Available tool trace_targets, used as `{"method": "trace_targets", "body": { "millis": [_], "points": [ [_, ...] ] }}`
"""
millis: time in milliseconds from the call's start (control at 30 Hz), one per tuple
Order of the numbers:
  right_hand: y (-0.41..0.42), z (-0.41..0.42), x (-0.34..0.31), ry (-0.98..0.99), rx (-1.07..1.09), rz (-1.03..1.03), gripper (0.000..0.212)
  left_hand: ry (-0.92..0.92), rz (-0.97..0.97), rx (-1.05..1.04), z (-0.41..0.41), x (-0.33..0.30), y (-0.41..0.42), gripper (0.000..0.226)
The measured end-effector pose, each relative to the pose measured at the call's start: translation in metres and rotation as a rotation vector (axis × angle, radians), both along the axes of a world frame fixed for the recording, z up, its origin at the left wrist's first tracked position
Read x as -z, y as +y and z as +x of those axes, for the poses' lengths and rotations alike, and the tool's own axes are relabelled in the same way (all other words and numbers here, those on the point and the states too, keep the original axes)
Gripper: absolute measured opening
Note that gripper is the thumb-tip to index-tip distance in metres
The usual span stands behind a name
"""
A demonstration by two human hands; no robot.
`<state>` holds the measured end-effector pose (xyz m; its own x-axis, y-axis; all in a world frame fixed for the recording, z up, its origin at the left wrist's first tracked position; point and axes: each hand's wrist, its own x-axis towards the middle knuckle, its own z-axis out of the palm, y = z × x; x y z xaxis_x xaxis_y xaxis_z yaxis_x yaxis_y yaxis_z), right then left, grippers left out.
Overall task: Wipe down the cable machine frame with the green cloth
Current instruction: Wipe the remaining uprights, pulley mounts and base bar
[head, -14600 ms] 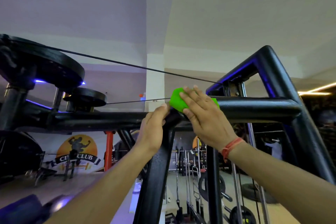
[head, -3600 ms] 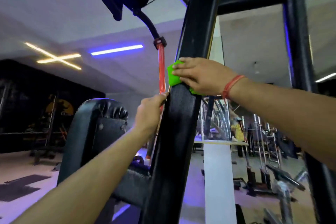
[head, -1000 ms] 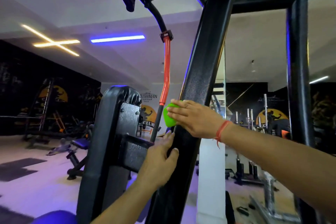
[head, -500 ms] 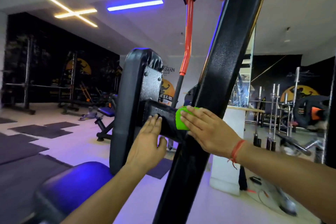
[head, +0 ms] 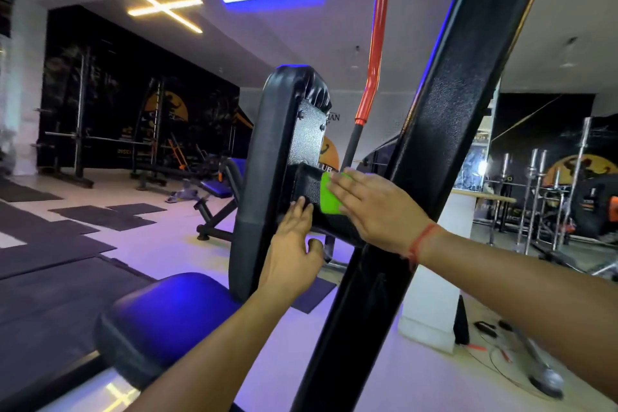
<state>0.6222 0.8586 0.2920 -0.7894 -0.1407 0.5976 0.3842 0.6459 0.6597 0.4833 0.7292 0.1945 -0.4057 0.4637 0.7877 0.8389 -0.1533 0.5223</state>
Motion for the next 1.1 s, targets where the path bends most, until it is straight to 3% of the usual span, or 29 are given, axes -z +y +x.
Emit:
{"method": "trace_targets", "body": {
  "millis": [100,267,500,700,767,867,900,967,1033,1100],
  "points": [
    [-0.012,-0.033,-0.015,0.019,0.007,-0.127,0.059,-0.023,0.005,-0.001,0.000,0.001,-0.003,0.063],
    [0.010,0.026,0.019,-0.179,-0.033,0.179,0.052,0.026,-0.025,-0.013,-0.003,0.008,-0.005,0.062],
    [-0.007,-0.019,0.011,-0.155,-0.024,0.168,0.052,0.070,-0.061,-0.108,0.004,0.019,0.004,0.069],
    [0.017,0.061,0.033,-0.329,-0.064,0.247,0.046,-0.006,-0.054,-0.060,0.012,0.024,0.008,0.074],
    [0.022,0.071,0.025,-0.244,-0.073,0.249,0.045,-0.034,-0.057,-0.037,0.021,0.024,0.009,0.076],
    [0.018,0.064,0.051,0.046,-0.053,0.104,0.049,-0.036,-0.066,0.033,0.033,0.029,0.010,0.077],
    [0.015,0.060,0.074,0.051,-0.067,0.076,0.051,-0.016,-0.081,0.052,0.035,0.034,0.011,0.077],
    [0.013,0.059,0.113,-0.125,-0.085,0.083,0.053,0.011,-0.129,0.101,0.037,0.049,0.009,0.076],
    [0.014,0.061,0.113,-0.229,-0.108,0.121,0.055,-0.010,-0.196,0.147,0.040,0.065,0.005,0.076],
    [0.015,0.059,0.097,-0.137,-0.072,0.106,0.058,-0.055,-0.259,0.195,0.042,0.082,0.002,0.077]
  ]
}}
